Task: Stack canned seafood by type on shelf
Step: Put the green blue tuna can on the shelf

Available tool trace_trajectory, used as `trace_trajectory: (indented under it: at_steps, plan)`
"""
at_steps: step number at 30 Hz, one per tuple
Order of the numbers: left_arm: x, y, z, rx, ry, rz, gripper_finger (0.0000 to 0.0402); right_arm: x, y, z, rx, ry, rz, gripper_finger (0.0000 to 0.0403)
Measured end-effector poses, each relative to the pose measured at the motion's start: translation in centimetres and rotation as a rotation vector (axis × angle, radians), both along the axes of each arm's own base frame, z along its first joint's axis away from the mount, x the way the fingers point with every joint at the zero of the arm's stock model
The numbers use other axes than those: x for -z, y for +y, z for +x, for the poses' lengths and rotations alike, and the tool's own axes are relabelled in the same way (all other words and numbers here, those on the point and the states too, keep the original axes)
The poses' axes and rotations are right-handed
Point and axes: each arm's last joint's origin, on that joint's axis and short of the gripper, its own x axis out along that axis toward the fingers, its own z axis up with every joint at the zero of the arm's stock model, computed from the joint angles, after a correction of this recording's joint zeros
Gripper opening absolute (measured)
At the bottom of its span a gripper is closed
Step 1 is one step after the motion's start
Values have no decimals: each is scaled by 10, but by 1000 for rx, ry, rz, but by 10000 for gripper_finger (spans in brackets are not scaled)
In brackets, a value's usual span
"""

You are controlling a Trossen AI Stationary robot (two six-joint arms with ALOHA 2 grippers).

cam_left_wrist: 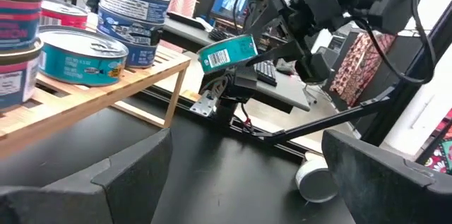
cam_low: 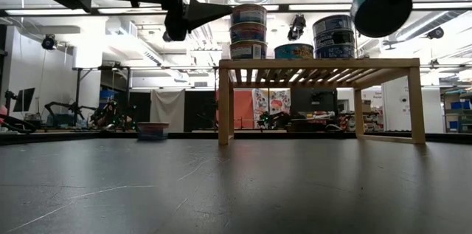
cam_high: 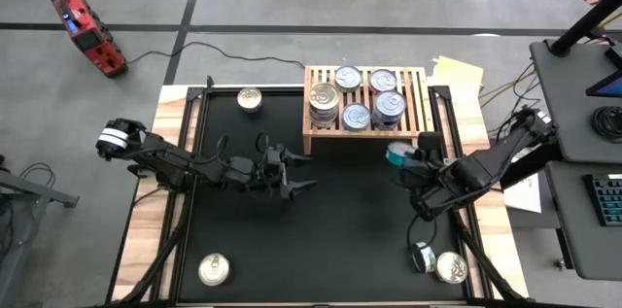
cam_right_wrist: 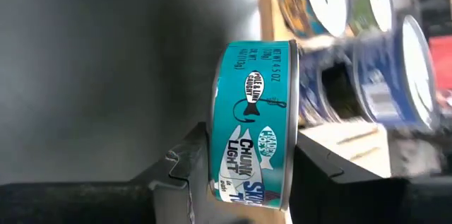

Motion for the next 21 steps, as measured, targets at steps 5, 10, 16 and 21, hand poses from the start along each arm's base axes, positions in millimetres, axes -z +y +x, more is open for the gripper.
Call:
trace_trajectory:
  at_steps: [5, 10, 16, 21]
  plan:
    - [0, 2, 0, -7, 0, 0, 347, -4, 0, -1, -59, 1, -13, 125]
    - [0, 2, 0, -8, 2, 0, 347, -21, -14, -22, -81, -69, -6, 125]
    - [0, 2, 0, -8, 6, 5, 347, -35, -35, -54, -126, -267, 27, 125]
    - [1, 2, 0, -8, 10, 23, 347, -25, -33, -62, -372, -455, 147, 125]
